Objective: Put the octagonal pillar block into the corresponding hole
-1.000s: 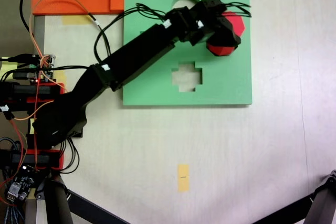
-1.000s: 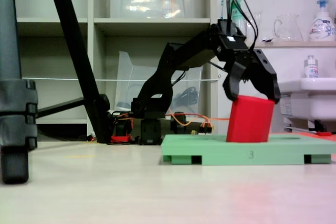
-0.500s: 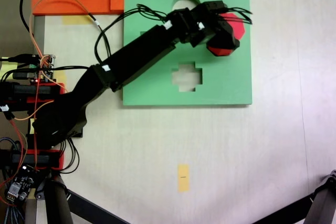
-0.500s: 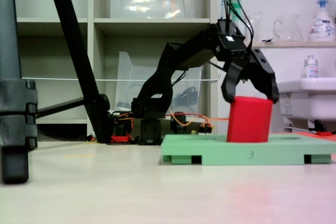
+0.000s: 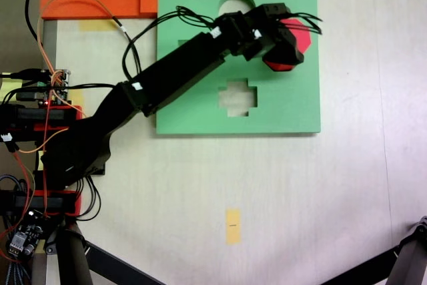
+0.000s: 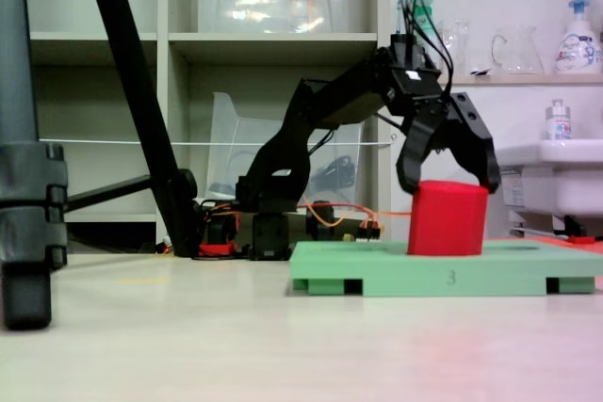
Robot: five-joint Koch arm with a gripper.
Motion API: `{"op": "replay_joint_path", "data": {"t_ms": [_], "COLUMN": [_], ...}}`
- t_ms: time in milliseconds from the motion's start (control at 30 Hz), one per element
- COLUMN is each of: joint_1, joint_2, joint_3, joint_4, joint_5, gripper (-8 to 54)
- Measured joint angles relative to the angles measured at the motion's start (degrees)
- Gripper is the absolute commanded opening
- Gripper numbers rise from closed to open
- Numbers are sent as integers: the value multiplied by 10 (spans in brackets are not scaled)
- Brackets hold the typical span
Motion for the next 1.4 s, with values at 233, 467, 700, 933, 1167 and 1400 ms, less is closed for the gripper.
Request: {"op": "replay_joint_path", "data": {"t_ms": [233,467,700,933,1167,1400], "joint_1": [-7,-16,24,214,330,338], "joint_2": [-3,61,280,400,452,596], "joint_3": [-3,-3,-6,67,191,539], "joint_4": [9,54,196,283,250,27], "joint_5": [20,-56,-632,-924,-1070,-1092], "gripper": [528,483,388,389,395,399]}}
